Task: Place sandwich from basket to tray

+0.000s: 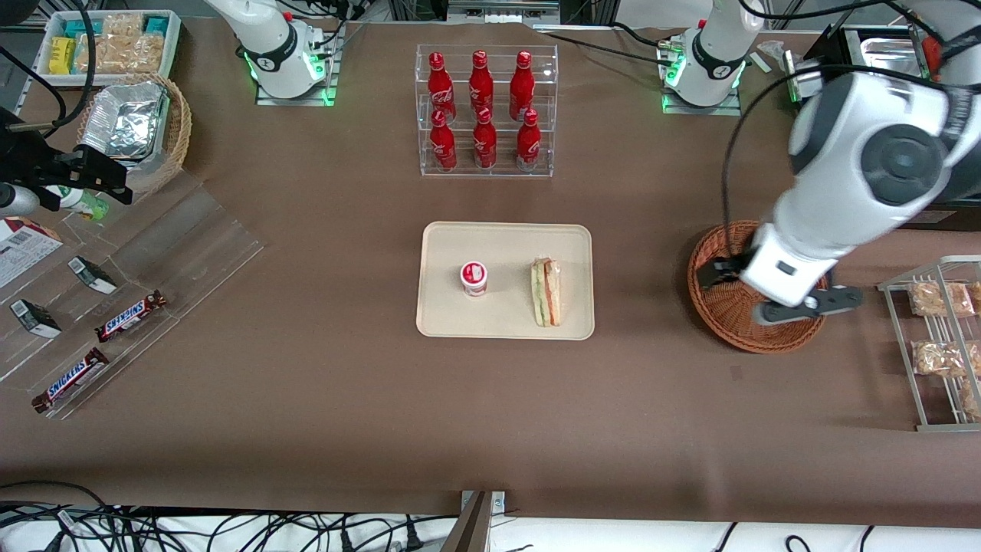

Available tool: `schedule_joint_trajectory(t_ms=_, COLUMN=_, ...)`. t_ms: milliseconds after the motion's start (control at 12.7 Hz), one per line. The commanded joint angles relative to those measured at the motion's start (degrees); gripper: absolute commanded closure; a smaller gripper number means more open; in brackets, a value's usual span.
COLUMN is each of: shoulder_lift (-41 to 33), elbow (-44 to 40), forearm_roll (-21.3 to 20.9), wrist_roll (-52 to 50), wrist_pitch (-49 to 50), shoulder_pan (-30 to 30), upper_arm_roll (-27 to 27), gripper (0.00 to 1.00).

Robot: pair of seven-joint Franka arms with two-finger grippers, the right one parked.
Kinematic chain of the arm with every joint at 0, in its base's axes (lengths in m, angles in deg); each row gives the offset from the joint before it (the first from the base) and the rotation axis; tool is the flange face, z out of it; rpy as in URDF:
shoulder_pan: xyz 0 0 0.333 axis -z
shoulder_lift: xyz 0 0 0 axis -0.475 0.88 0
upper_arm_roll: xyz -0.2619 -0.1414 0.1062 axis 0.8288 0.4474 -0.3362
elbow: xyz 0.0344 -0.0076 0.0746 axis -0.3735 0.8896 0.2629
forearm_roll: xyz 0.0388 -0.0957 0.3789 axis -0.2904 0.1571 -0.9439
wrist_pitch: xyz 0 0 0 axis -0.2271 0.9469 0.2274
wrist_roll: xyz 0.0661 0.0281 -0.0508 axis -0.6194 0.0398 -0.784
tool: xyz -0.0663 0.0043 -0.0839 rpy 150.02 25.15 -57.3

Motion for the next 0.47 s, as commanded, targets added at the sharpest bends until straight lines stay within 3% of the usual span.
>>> schedule_joint_trajectory(t_ms=0, shoulder_lift=0.5, elbow=-1.16, forearm_roll=1.32, wrist_roll=7.67, wrist_pitch=2.24, shoulder_pan=-3.76, upper_arm_roll=0.34, gripper=0.0)
schedule_joint_trajectory(t_ms=393, shoulder_lift=0.68, elbow=-1.25, forearm_roll=1.4, wrist_roll=17.95, wrist_pitch=2.33, shoulder_pan=-8.16, upper_arm_roll=0.16, gripper=0.0)
